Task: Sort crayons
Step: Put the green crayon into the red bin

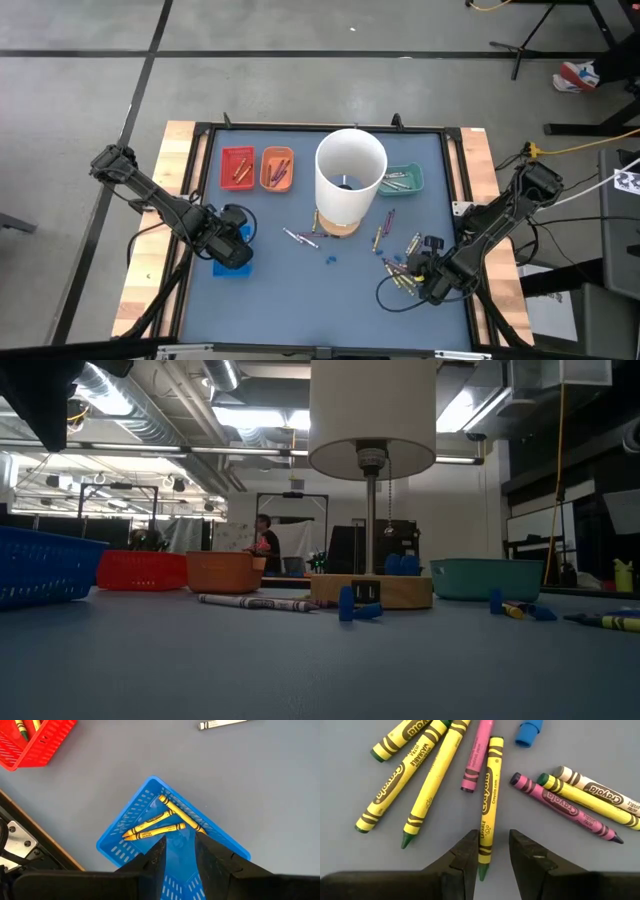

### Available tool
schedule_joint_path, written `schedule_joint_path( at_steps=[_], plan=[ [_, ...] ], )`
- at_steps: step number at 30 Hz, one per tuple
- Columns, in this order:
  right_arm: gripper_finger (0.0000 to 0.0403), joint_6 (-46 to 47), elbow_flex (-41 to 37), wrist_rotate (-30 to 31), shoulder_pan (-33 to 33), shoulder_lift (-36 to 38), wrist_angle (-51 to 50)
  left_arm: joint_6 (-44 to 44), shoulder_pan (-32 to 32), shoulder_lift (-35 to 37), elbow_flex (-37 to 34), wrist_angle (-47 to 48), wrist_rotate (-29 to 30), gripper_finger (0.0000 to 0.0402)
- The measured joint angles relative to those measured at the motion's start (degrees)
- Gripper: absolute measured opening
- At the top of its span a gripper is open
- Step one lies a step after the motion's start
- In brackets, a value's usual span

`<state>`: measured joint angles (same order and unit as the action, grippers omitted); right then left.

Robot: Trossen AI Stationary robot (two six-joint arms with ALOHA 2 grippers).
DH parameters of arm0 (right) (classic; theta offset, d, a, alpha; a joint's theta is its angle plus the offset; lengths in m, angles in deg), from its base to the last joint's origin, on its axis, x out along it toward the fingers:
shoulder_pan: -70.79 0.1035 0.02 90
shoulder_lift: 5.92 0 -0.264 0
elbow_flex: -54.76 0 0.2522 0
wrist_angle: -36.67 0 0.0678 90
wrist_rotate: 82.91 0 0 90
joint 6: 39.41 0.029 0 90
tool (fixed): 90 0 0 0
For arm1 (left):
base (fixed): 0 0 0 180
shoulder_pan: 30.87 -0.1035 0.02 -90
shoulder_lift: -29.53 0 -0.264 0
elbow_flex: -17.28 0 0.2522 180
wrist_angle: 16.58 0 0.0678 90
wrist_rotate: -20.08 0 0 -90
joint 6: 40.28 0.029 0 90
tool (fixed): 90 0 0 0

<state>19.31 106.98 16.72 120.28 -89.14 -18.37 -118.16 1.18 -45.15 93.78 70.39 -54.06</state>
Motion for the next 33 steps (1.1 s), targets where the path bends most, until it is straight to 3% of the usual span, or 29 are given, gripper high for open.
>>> schedule_joint_path(
  at_steps=[5, 11, 19, 29, 33],
  plan=[
    [0.0110, -0.02, -0.03, -0.09, 0.00, 0.00, 0.19, 0.00, 0.01, 0.00, 0.00, -0.91, 1.22, 0.0086],
    [0.0110, -0.02, -0.07, -0.15, 0.00, 0.00, 0.54, 0.06, 0.01, 0.00, 0.00, -5.32, 6.69, 0.0086],
    [0.0109, -0.02, -0.09, -0.17, 0.00, 0.00, 0.65, 6.32, 0.01, 0.01, 0.00, -11.39, 11.53, 0.0086],
    [0.0018, -0.04, -0.02, -0.26, 0.00, 0.00, 1.07, 11.49, 0.02, 0.00, 0.00, -17.04, 16.86, 0.0086],
    [0.0008, -0.07, 0.00, -0.18, 0.00, 0.00, 0.94, 13.82, 0.00, 0.00, 0.00, -18.93, 19.34, 0.0086]
  ],
)
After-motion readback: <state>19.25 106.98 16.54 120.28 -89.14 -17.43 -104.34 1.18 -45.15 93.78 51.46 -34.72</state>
